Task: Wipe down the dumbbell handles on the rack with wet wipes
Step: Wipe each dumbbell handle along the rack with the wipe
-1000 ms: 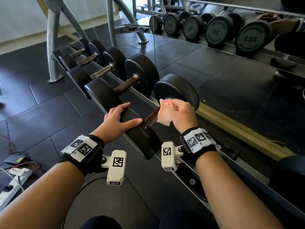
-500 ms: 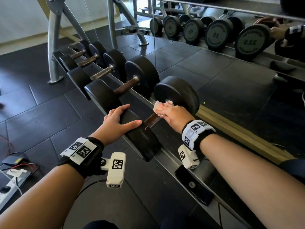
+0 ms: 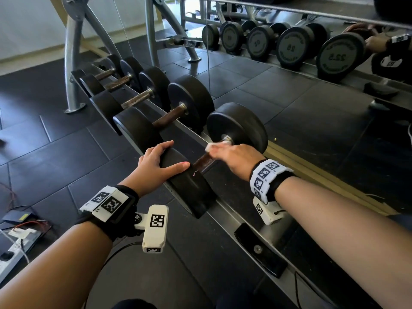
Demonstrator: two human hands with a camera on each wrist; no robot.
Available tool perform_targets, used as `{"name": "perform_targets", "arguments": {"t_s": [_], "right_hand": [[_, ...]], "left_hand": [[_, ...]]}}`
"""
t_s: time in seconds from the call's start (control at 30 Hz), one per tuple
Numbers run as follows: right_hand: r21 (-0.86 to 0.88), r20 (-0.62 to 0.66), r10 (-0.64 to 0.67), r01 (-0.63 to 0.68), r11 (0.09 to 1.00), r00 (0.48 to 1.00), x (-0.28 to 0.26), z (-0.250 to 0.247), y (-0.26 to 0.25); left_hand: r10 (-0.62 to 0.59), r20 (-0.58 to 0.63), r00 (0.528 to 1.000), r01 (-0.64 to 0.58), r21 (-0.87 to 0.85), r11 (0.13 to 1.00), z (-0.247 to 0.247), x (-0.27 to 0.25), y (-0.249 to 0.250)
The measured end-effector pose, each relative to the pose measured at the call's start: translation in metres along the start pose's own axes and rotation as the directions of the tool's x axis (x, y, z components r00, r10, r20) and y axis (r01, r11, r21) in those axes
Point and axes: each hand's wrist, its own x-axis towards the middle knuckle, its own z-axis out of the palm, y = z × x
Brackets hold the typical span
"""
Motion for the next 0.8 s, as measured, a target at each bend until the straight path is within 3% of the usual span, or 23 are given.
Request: {"name": "perform_targets", "arguments": {"t_s": [0.1, 0.17, 0.3, 0.37, 0.5, 0.67, 0.73, 0.8], "right_hand": [[0.021, -0.049, 0.142, -0.142, 0.990, 0.989, -0.005, 0.003, 0.004], [0.062, -0.072, 0.085, -0.080, 0.995, 0.994, -0.007, 0.011, -0.011], [0.100, -0.022, -0.161, 0.162, 0.982, 0.987, -0.013, 0.017, -0.029], [0.045, -0.016, -0.166, 0.166, 0.985, 0.986, -0.015, 0.011, -0.021], [-0.013, -0.019, 0.000, 0.000, 1.000, 1.000, -0.016, 0.011, -0.011], [0.141, -0.040, -0.191, 0.195, 0.971, 0.981, -0.021, 0.022, -0.025], [0.072, -0.057, -0.161, 0.165, 0.984, 0.985, -0.021, 0.020, -0.011], [0.043, -0.054, -0.028, 0.030, 0.999, 0.998, -0.021, 0.021, 0.000]], "left_hand": [[-0.002, -0.001, 1.000, 0.002, -0.008, 1.000, 0.001, 0.000, -0.001], [-0.003, -0.005, 1.000, 0.003, -0.008, 1.000, 0.001, 0.000, -0.001], [-0.005, -0.022, 1.000, 0.005, 0.000, 1.000, 0.002, -0.001, 0.001], [-0.008, -0.019, 1.000, 0.008, -0.003, 1.000, 0.002, -0.001, 0.002], [-0.007, -0.015, 1.000, 0.007, -0.009, 1.000, 0.001, -0.001, 0.001], [-0.001, -0.026, 1.000, 0.001, -0.005, 1.000, 0.002, -0.001, 0.000], [-0.001, -0.019, 1.000, 0.001, -0.008, 1.000, 0.002, -0.001, 0.000], [-0.004, -0.011, 1.000, 0.004, -0.010, 1.000, 0.001, 0.000, 0.000]]}}
